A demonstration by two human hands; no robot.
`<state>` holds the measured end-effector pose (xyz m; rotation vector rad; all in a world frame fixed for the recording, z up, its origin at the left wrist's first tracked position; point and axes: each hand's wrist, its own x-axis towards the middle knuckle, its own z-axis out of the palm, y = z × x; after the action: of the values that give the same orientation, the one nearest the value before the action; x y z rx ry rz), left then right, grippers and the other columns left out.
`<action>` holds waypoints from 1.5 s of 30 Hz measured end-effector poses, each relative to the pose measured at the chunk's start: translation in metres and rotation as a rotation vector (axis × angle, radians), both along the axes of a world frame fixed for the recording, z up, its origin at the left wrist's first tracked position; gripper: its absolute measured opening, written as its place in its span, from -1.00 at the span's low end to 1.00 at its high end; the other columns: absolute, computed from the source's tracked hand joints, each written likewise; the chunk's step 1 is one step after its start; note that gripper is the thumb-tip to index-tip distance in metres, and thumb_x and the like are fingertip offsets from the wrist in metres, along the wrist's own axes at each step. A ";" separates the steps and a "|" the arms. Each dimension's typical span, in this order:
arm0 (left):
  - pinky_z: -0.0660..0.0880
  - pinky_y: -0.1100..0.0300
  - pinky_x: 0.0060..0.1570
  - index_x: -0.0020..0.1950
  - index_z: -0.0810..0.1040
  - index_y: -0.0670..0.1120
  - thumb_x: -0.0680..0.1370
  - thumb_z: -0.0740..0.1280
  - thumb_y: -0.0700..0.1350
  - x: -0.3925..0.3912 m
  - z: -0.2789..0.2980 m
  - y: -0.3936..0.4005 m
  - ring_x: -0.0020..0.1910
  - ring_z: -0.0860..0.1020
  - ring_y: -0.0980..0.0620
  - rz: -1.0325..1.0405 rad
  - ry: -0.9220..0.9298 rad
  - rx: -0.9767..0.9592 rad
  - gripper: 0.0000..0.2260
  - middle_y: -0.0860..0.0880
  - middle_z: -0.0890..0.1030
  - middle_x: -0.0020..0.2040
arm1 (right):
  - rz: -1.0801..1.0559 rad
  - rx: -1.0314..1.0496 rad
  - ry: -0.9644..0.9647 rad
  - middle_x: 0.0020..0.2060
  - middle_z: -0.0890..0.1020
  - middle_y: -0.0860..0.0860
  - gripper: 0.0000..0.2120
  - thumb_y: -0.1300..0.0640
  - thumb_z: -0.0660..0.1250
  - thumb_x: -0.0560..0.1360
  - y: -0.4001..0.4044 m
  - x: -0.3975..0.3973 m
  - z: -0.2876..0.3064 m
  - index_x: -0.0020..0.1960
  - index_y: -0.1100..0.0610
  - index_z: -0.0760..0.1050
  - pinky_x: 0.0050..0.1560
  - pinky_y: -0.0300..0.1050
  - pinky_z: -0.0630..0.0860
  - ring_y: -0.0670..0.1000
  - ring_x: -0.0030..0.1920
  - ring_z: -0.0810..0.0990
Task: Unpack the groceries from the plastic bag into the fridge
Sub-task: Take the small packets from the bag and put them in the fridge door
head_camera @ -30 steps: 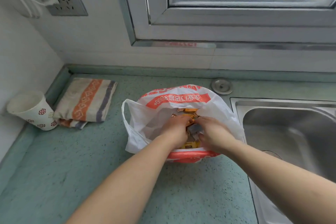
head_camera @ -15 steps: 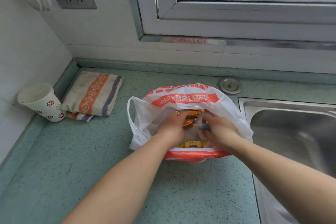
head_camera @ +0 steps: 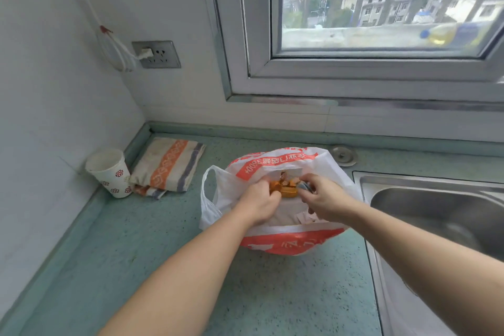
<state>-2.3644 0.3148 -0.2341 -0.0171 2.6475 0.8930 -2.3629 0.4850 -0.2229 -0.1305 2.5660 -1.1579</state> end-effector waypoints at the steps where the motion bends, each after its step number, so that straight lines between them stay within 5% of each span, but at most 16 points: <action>1: 0.45 -0.03 0.16 0.19 0.44 -0.15 0.62 0.15 0.01 0.008 0.009 -0.003 0.14 0.50 -0.19 0.006 0.014 0.019 -0.72 -0.20 0.55 0.16 | 0.012 0.012 0.006 -0.24 0.58 0.02 -0.91 0.05 0.20 0.60 -0.003 0.001 0.007 0.10 -0.04 0.42 -0.39 -0.17 0.46 0.00 -0.33 0.54; 4: 0.44 0.01 0.02 0.09 0.40 -0.07 0.63 0.14 0.02 0.030 0.037 -0.018 -0.02 0.49 -0.10 -0.017 0.048 0.046 -0.82 -0.09 0.53 -0.02 | 0.028 0.057 0.093 -0.34 0.53 0.00 -0.81 0.02 0.24 0.58 -0.012 0.007 0.031 -0.18 0.05 0.47 -0.28 -0.08 0.45 0.01 -0.35 0.48; 8: 0.33 0.14 -0.27 0.06 0.39 -0.02 0.65 0.12 0.02 0.046 0.075 -0.040 -0.24 0.42 0.05 -0.045 0.134 0.021 -0.85 -0.04 0.49 -0.13 | -0.024 0.071 0.202 -0.16 0.60 0.00 -0.83 -0.01 0.24 0.57 -0.017 0.021 0.071 0.03 0.03 0.55 -0.29 -0.15 0.42 0.00 -0.25 0.53; 14: 0.44 0.06 -0.08 0.17 0.44 0.04 0.64 0.14 0.09 0.048 0.124 -0.039 -0.05 0.54 -0.04 -0.135 0.346 0.080 -0.79 -0.04 0.60 0.00 | -0.208 0.107 0.312 -0.13 0.60 -0.01 -0.76 -0.13 0.20 0.57 0.003 0.058 0.128 -0.05 0.03 0.48 -0.15 -0.13 0.39 0.03 -0.12 0.55; 25: 0.43 0.09 -0.19 0.02 0.46 0.11 0.62 0.16 0.11 0.107 0.153 0.040 -0.25 0.52 -0.01 -0.455 0.440 0.265 -0.86 0.06 0.55 -0.29 | -0.568 0.239 0.385 -0.08 0.63 -0.03 -0.79 -0.06 0.22 0.58 0.072 0.215 0.177 0.03 0.02 0.55 0.02 -0.12 0.42 -0.01 0.02 0.55; 35: 0.48 0.11 -0.14 0.09 0.51 0.02 0.61 0.21 0.09 0.249 0.203 0.207 -0.25 0.53 -0.04 -0.874 0.508 0.385 -0.81 -0.02 0.59 -0.20 | -1.052 0.339 0.428 -0.19 0.61 -0.03 -0.79 -0.04 0.18 0.59 0.173 0.440 0.217 -0.01 0.05 0.52 -0.03 -0.05 0.44 0.02 -0.10 0.55; 40: 0.46 0.12 -0.14 0.13 0.52 0.03 0.60 0.22 0.11 0.383 0.219 0.292 -0.12 0.57 -0.10 -1.071 0.521 0.434 -0.77 -0.05 0.64 -0.06 | -1.301 0.327 0.405 -0.29 0.53 -0.07 -0.80 -0.03 0.20 0.59 0.215 0.598 0.221 -0.04 0.05 0.52 -0.08 -0.13 0.39 0.02 -0.14 0.50; 45: 0.42 0.11 -0.23 -0.01 0.53 -0.01 0.59 0.21 0.11 0.541 0.227 0.358 -0.18 0.57 -0.10 -1.309 0.533 0.484 -0.78 -0.03 0.62 -0.20 | -1.557 0.286 0.405 -0.33 0.47 -0.09 -0.77 -0.01 0.20 0.60 0.230 0.774 0.222 -0.03 0.13 0.52 -0.28 -0.21 0.33 -0.01 -0.19 0.49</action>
<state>-1.8236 0.6730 -0.0071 1.9798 1.9667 0.9961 -1.5893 0.7154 -0.0005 2.1786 2.9354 -1.0755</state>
